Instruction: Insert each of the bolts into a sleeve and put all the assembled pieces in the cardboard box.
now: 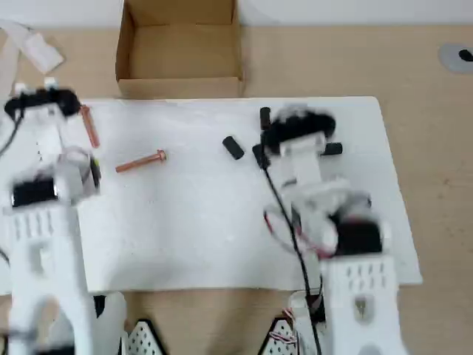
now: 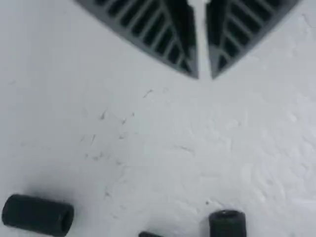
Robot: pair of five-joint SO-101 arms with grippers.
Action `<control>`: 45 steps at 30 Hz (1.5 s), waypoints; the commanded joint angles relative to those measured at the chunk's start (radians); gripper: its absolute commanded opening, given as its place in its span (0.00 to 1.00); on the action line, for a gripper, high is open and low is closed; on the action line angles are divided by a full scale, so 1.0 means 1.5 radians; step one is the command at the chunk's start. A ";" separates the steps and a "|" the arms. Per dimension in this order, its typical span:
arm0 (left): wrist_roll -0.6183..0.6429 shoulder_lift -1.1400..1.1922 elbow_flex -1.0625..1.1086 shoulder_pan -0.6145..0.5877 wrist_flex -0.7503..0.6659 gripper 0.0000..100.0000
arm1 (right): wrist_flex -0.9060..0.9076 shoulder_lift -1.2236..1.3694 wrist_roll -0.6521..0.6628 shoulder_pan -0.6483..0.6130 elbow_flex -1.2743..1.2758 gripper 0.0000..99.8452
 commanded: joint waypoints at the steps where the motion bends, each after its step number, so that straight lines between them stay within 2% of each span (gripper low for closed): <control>1: 0.003 0.175 -0.192 -0.010 0.029 0.08 | 0.040 0.208 -0.005 -0.003 -0.225 0.01; 5: 0.034 0.335 -0.374 -0.009 0.084 0.08 | 0.070 0.353 0.000 -0.003 -0.367 0.01; 13: 0.106 0.617 -0.761 -0.010 0.224 0.08 | 0.063 0.505 0.000 -0.002 -0.548 0.01; 18: 0.122 0.784 -0.984 -0.018 0.306 0.08 | 0.106 0.588 0.082 -0.016 -0.605 0.01; 23: 0.117 0.939 -1.157 -0.042 0.349 0.08 | 0.108 0.633 0.109 -0.023 -0.620 0.01; 32: 0.098 1.051 -1.279 -0.035 0.336 0.10 | 0.083 0.649 0.107 -0.024 -0.620 0.01; 39: 0.110 1.055 -1.285 -0.037 0.265 0.10 | 0.085 0.649 0.109 -0.024 -0.617 0.01; 45: 0.111 1.095 -1.285 -0.034 0.240 0.10 | 0.085 0.649 0.113 -0.024 -0.615 0.01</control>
